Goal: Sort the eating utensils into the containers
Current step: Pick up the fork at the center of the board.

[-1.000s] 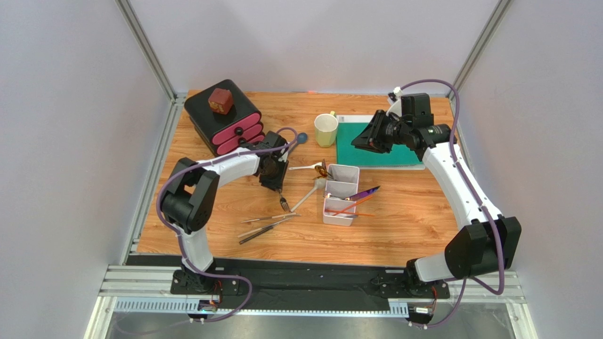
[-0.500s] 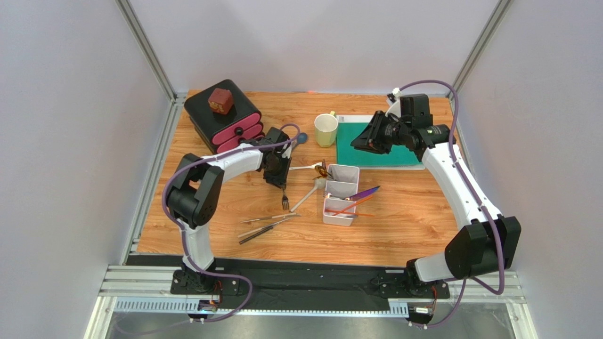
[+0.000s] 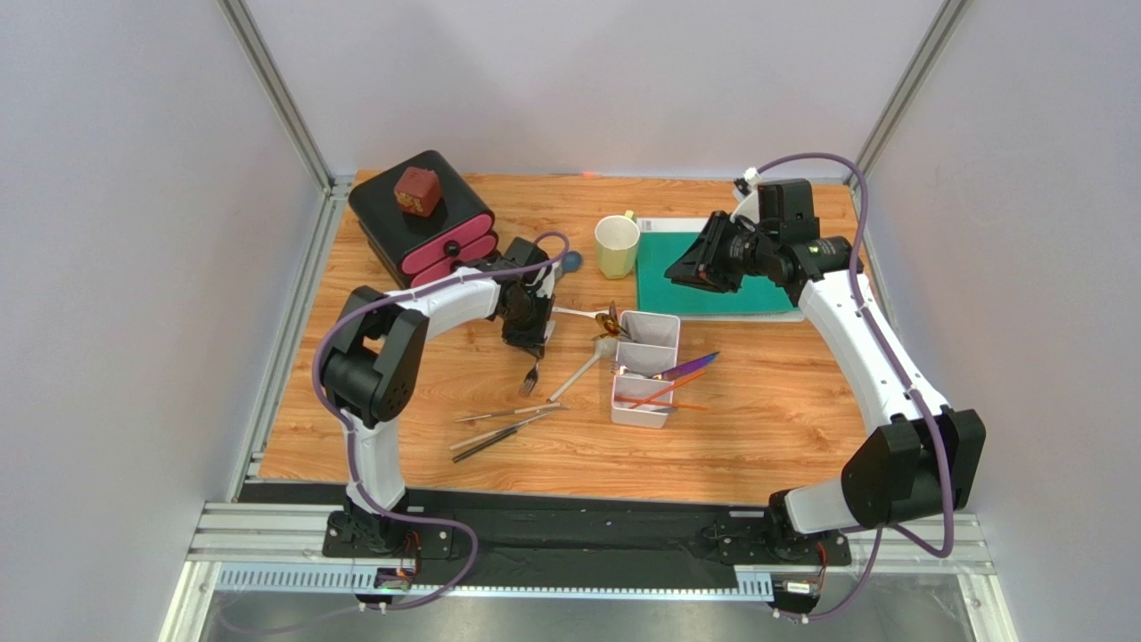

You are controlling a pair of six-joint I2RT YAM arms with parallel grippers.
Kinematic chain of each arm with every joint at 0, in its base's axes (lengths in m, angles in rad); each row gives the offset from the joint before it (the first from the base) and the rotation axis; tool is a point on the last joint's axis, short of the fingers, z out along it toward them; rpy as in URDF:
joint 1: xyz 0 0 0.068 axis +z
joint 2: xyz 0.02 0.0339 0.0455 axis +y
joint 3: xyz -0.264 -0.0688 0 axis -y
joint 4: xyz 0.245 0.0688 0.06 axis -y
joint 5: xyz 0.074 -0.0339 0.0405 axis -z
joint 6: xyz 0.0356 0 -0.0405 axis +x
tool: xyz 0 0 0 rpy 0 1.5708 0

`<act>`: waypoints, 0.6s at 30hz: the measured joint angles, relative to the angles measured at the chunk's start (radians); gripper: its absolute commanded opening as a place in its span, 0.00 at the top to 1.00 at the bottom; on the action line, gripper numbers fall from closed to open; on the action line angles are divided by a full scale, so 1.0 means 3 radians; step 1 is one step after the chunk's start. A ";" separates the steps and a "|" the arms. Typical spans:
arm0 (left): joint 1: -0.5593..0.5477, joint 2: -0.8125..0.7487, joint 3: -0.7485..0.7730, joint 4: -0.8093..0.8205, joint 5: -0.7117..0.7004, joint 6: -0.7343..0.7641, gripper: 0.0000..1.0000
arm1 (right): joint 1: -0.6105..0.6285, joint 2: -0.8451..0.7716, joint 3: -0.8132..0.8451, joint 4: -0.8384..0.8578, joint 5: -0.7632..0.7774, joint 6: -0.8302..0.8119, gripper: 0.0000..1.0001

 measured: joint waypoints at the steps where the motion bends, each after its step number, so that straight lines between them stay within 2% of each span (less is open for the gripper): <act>1: 0.0001 0.0000 0.0001 -0.0003 0.0003 -0.0001 1.00 | -0.0004 0.0000 0.0000 -0.0001 0.0000 0.0000 0.78; 8: 0.0000 -0.0003 0.0027 -0.0109 -0.0013 0.0001 1.00 | -0.0031 0.0000 -0.0001 -0.0001 0.0001 0.0000 0.78; 18: 0.0003 -0.0182 -0.0022 -0.0654 -0.0041 0.0052 1.00 | -0.0045 0.0001 -0.0065 -0.0001 0.0004 0.0003 0.79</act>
